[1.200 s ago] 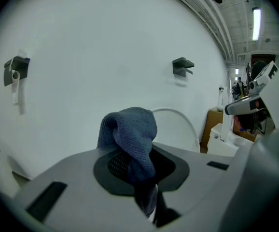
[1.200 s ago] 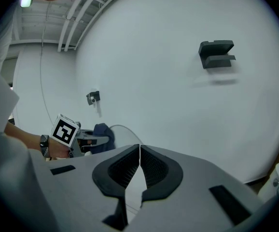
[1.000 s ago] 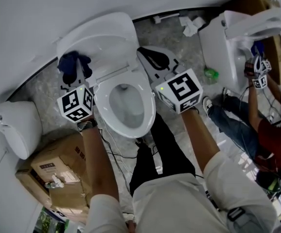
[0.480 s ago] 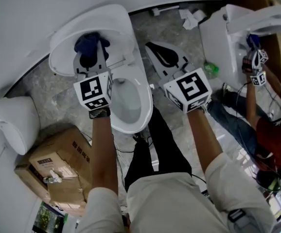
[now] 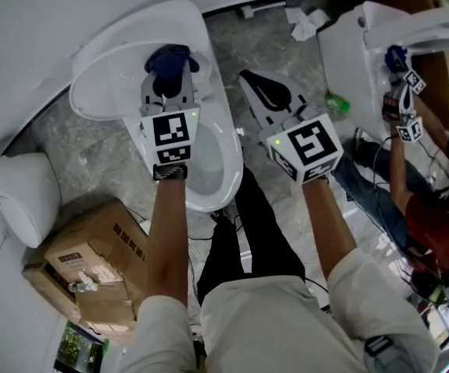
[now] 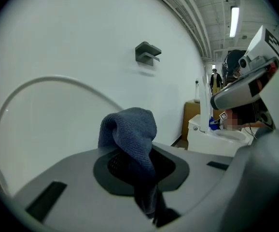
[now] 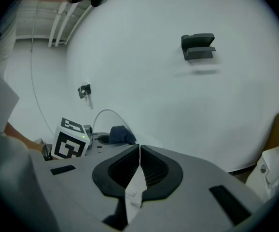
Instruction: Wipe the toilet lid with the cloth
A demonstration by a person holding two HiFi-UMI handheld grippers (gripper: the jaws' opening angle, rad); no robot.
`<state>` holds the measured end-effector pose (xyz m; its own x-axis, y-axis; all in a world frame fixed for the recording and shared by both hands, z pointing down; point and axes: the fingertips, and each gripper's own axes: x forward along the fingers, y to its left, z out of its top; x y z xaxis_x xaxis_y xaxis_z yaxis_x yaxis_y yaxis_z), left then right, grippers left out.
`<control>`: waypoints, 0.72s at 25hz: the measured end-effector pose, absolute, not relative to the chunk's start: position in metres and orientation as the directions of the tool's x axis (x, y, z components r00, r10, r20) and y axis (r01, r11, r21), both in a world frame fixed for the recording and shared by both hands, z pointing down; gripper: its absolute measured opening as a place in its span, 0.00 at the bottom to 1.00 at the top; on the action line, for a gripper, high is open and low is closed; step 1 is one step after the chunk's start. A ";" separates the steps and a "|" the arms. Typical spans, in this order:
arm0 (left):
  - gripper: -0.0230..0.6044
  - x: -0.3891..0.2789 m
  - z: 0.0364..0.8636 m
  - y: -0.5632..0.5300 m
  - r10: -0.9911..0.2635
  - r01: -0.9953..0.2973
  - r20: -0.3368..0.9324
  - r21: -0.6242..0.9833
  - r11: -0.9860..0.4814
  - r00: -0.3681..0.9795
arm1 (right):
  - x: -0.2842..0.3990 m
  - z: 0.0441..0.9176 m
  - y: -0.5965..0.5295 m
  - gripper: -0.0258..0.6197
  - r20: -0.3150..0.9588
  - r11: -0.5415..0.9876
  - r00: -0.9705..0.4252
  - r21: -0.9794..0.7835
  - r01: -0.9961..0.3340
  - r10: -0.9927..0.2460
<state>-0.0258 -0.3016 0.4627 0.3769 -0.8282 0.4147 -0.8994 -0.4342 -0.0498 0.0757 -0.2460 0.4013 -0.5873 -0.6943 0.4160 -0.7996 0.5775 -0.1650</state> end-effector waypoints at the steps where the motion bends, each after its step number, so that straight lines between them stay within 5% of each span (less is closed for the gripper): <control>1: 0.12 -0.028 0.468 -0.301 -0.825 -0.900 0.423 -0.047 -0.433 0.375 | 0.076 0.403 -0.246 0.09 0.418 0.573 -0.584 -0.168 -0.802 -0.696; 18: 0.12 -0.102 0.491 -0.291 -0.844 -0.937 0.460 -0.067 -0.342 0.275 | 0.037 0.417 -0.257 0.09 0.437 0.602 -0.612 -0.181 -0.778 -0.659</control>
